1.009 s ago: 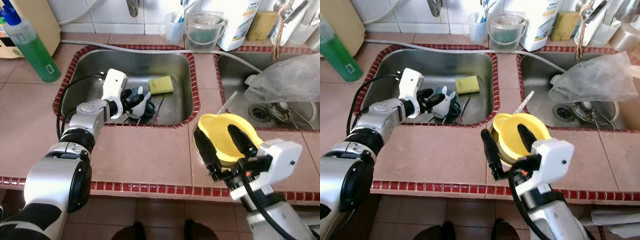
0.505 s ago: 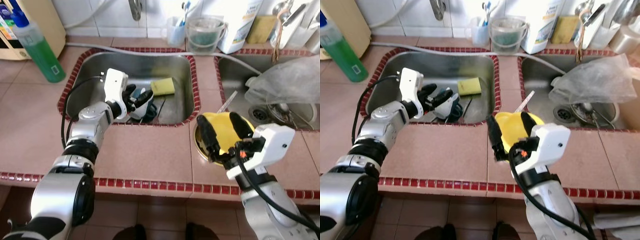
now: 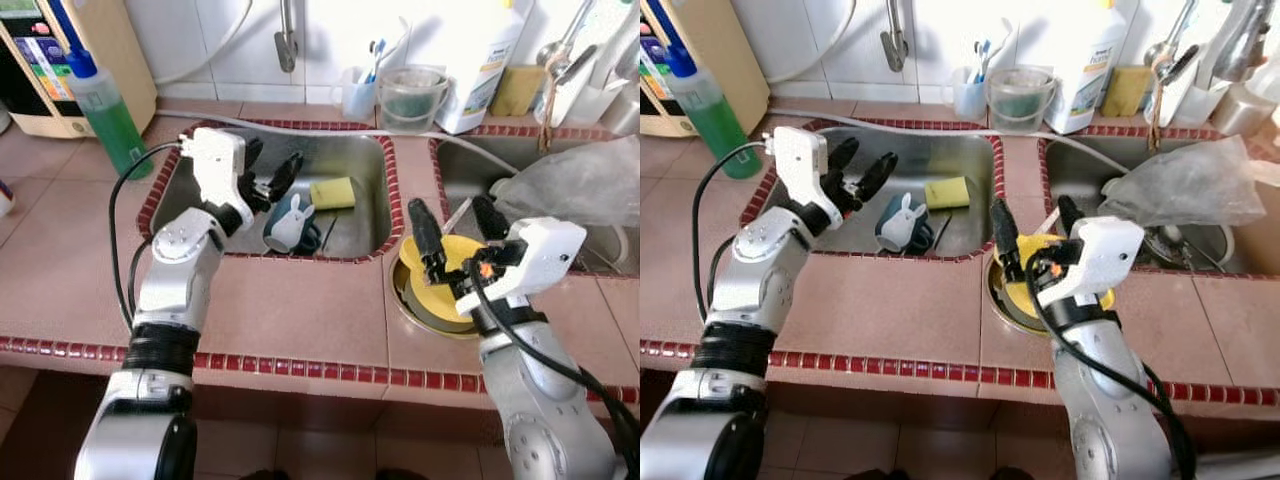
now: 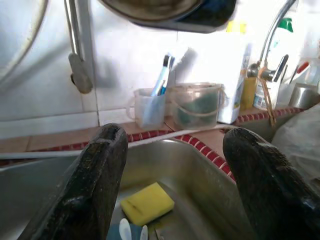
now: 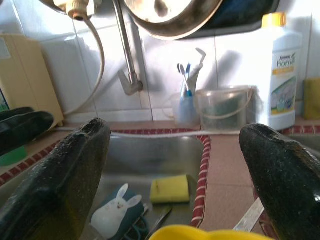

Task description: Kitchen organization

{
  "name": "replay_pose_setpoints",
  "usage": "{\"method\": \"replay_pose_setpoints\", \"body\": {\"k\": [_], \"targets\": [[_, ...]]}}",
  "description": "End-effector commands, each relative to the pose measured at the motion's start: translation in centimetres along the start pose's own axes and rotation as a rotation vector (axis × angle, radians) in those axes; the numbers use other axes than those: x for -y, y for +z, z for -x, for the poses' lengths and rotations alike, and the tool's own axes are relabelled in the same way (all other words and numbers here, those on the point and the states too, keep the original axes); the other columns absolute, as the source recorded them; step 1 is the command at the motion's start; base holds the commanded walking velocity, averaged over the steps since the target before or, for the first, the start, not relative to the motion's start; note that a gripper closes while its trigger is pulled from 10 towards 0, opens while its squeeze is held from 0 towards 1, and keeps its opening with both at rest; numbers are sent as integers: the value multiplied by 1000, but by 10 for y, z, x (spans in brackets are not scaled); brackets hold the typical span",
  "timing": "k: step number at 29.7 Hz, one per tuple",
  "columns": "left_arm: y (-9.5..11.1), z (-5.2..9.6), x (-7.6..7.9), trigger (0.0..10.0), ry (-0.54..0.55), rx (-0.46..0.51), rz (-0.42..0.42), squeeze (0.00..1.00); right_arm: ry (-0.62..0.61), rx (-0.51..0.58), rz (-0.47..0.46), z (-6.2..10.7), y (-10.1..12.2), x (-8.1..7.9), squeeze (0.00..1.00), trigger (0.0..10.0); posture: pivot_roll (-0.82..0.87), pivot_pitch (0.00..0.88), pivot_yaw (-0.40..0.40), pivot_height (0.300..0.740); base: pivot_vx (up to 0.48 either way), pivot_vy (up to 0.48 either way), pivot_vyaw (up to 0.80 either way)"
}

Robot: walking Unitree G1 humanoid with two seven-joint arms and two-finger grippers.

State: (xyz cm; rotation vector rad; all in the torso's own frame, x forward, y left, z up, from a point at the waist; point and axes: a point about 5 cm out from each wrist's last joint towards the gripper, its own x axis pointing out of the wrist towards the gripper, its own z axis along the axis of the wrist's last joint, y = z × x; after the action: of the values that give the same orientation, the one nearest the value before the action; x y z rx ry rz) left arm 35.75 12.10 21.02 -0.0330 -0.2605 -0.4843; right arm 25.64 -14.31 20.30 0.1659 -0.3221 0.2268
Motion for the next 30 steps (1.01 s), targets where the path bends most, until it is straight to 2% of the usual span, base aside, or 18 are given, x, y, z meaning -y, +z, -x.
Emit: {"method": "replay_pose_setpoints", "body": {"k": [1, 5, 7, 9, 11, 15, 16, 19, 24, 27, 30], "targets": [[4, 4, 3, 10000, 83, 5, -39, 0, -52, 19, 43, -3, 0, 6, 0, 10000, -141, 52, 56, 740, 0, 0, 0], [3, 9, 8, 10000, 134, -8, -31, 0, -92, 30, 68, -6, -2, 10, 0, 10000, -138, 46, 56, 740, 0, 0, 0], [2, 13, 12, 10000, 161, 0, -61, 0, -120, 33, 76, -7, -5, 10, 0, 10000, -136, 41, 53, 740, 0, 0, 0], [2, 14, 12, 10000, 170, 5, -68, 0, -129, 39, 83, -8, -5, 10, 0, 10000, -136, 40, 52, 740, 0, 0, 0], [-4, 18, 9, 10000, 231, -2, -51, 0, -158, 55, 107, -9, -7, 9, 0, 10000, -137, 34, 50, 740, 0, 0, 0], [-9, 23, 10, 10000, 256, -14, -91, 0, -177, 60, 164, -11, -10, 9, 0, 10000, -140, 21, 48, 740, 0, 0, 0], [-13, 25, 13, 10000, 241, -32, -27, 0, -198, 45, 154, -11, -14, 12, 0, 10000, -137, 15, 46, 740, 0, 0, 0], [-18, 30, 17, 10000, 208, -25, -18, 0, -210, 31, 167, -12, -20, 15, 0, 10000, -130, 4, 41, 740, 0, 0, 0], [-21, 30, 16, 10000, 215, -31, -24, 0, -210, 14, 184, -16, -26, 16, 0, 10000, -120, 0, 33, 740, 0, 0, 0], [-20, 32, 4, 10000, 302, -15, -15, 0, -180, 14, 209, -21, -32, 13, 0, 10000, -116, 0, 28, 740, 0, 0, 0], [-20, 32, 0, 10000, 315, -12, -3, 0, -182, 19, 217, -23, -32, 13, 0, 10000, -108, 0, 24, 740, 0, 0, 0]]}}
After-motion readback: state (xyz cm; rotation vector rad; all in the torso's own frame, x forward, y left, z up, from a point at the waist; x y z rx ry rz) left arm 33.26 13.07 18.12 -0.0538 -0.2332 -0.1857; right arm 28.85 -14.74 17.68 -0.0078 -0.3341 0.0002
